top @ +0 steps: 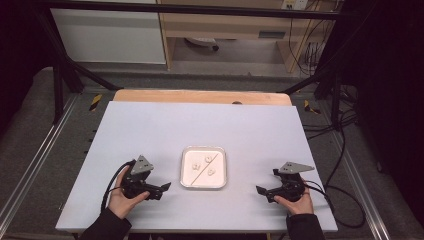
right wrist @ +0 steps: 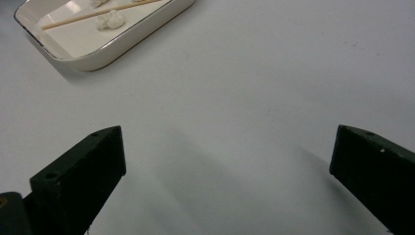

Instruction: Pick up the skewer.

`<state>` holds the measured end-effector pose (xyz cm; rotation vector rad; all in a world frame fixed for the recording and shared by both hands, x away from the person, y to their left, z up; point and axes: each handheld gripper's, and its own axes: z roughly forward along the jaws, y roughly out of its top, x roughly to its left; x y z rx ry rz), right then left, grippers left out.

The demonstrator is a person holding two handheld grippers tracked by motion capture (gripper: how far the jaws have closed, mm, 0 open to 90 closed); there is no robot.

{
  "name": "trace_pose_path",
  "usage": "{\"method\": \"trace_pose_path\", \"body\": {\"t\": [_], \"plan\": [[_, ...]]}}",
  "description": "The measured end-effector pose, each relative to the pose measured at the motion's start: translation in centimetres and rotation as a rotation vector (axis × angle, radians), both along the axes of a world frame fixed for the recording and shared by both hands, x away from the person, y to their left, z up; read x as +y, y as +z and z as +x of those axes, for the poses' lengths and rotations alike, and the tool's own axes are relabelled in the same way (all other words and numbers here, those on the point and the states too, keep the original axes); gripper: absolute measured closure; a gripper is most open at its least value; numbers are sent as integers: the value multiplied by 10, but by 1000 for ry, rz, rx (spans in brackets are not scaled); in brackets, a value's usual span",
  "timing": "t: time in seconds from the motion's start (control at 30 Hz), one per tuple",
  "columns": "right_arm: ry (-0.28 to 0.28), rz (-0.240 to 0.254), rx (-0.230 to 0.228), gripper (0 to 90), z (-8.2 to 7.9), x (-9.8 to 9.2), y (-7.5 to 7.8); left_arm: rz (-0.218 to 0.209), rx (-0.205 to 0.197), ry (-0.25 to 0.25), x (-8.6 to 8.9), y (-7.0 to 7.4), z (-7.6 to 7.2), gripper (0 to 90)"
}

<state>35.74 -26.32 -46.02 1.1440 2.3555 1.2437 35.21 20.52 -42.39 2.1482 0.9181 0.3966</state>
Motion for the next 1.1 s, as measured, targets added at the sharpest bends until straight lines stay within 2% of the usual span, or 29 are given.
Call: {"method": "trace_pose_path", "body": {"t": [0.3,0.5,0.73,1.0,1.1], "plan": [[0,-4,2,8,0,0,0,11,4,6,-20,7,5,69],[0,-7,1,8,0,0,0,19,-3,-14,-37,12,8,70],[-1,-9,6,8,0,0,0,42,11,-17,-61,14,15,83],[0,-13,4,8,0,0,0,70,39,-35,-89,11,22,138],[0,-12,5,8,0,0,0,74,40,-38,-95,8,23,207]]}}
